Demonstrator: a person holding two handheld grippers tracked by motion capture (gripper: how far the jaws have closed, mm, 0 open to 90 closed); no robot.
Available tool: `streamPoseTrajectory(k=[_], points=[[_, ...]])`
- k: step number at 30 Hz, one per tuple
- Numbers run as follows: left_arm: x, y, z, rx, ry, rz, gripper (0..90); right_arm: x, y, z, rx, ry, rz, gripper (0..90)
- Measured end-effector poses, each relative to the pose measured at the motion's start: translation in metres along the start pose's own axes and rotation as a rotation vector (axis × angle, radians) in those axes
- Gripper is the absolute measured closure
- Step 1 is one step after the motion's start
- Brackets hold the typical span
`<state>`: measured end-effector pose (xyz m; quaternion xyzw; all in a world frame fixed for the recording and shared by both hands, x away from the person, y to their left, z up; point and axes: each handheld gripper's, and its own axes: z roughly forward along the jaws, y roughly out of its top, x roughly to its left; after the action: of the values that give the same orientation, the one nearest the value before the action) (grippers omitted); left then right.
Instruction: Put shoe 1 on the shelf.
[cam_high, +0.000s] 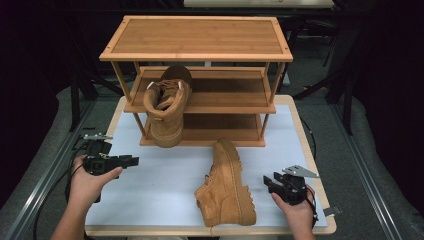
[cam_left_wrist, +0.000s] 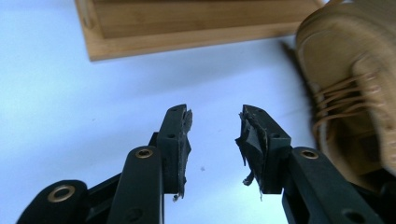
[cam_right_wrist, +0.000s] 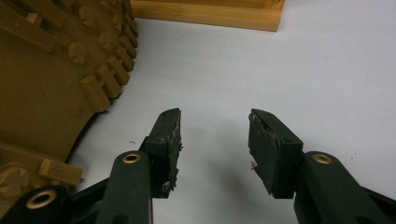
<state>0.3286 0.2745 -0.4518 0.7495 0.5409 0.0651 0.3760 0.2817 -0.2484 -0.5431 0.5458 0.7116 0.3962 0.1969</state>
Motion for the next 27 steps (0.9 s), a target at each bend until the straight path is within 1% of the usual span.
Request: streamPoseTrajectory(k=[2,3,5,6,7,8,10,11,12,13,14,15,16,17,18,19,20,21,22,23,24,25,26,27], points=[[0.002,-0.005,0.003,0.002,-0.003,-0.001,60.5,0.001,0.001,-0.001,0.01,0.0,0.014,53.8],[0.003,-0.008,0.005,0.003,-0.009,-0.005,60.0,0.001,0.002,-0.002,0.013,0.015,0.019,54.2],[0.005,-0.015,0.008,0.002,-0.023,-0.008,59.4,0.001,0.004,-0.004,0.008,0.011,0.01,56.0],[0.006,-0.018,0.01,-0.002,-0.035,-0.008,58.7,0.002,0.005,-0.005,0.003,-0.004,0.013,56.7],[0.008,-0.019,0.011,0.004,-0.039,-0.005,58.4,0.002,0.006,-0.007,0.013,0.004,0.008,57.5],[0.009,-0.021,0.011,0.015,-0.032,-0.005,58.4,0.002,0.006,-0.007,0.015,0.002,0.006,59.1],[0.01,-0.023,0.01,0.009,-0.017,-0.002,58.4,0.003,0.008,-0.009,0.022,0.007,0.0,62.8],[0.01,-0.024,0.009,0.004,-0.019,-0.004,58.3,0.004,0.009,-0.01,0.022,0.017,-0.009,65.3],[0.01,-0.025,0.009,0.003,-0.024,-0.004,58.3,0.006,0.01,-0.011,0.02,-0.002,-0.012,68.2],[0.009,-0.027,0.009,0.008,-0.024,-0.003,58.2,0.008,0.011,-0.012,0.022,0.005,-0.012,71.3],[0.009,-0.028,0.01,0.015,-0.02,0.004,58.1,0.008,0.013,-0.013,0.024,0.052,-0.014,73.4],[0.009,-0.029,0.011,0.016,-0.022,0.001,58.1,0.011,0.015,-0.015,0.02,0.022,-0.017,75.7],[0.009,-0.03,0.011,0.018,-0.026,-0.002,58.1,0.012,0.016,-0.016,0.016,0.047,-0.019,77.0],[0.009,-0.03,0.012,0.021,-0.028,-0.003,58.1,0.012,0.019,-0.019,0.024,0.112,-0.017,79.6],[0.008,-0.03,0.012,0.025,-0.028,-0.001,58.0,0.017,0.02,-0.02,0.021,0.036,-0.019,81.1],[0.007,-0.03,0.013,0.028,-0.031,0.001,57.9,0.019,0.021,-0.02,0.021,0.039,-0.018,82.1],[0.006,-0.031,0.014,0.036,-0.038,0.007,57.6,0.017,0.022,-0.022,0.03,0.14,-0.02,84.3],[0.006,-0.031,0.014,0.035,-0.039,0.009,57.5,0.022,0.024,-0.023,0.028,0.102,-0.023,86.8],[0.005,-0.031,0.015,0.035,-0.04,0.009,57.3,0.023,0.025,-0.024,0.035,0.116,-0.029,89.1],[0.004,-0.031,0.015,0.037,-0.042,0.013,57.1,0.026,0.026,-0.026,0.031,0.111,-0.036,90.0],[0.003,-0.032,0.016,0.037,-0.043,0.01,56.9,0.03,0.028,-0.028,0.033,0.088,-0.045,90.0],[0.003,-0.032,0.016,0.041,-0.042,0.014,56.5,0.031,0.03,-0.029,0.03,0.137,-0.051,90.0],[0.003,-0.032,0.017,0.041,-0.044,0.012,56.3,0.036,0.032,-0.032,0.021,0.131,-0.059,90.0],[0.003,-0.032,0.017,0.042,-0.048,0.009,56.0,0.039,0.034,-0.034,0.013,0.141,-0.068,90.0]])
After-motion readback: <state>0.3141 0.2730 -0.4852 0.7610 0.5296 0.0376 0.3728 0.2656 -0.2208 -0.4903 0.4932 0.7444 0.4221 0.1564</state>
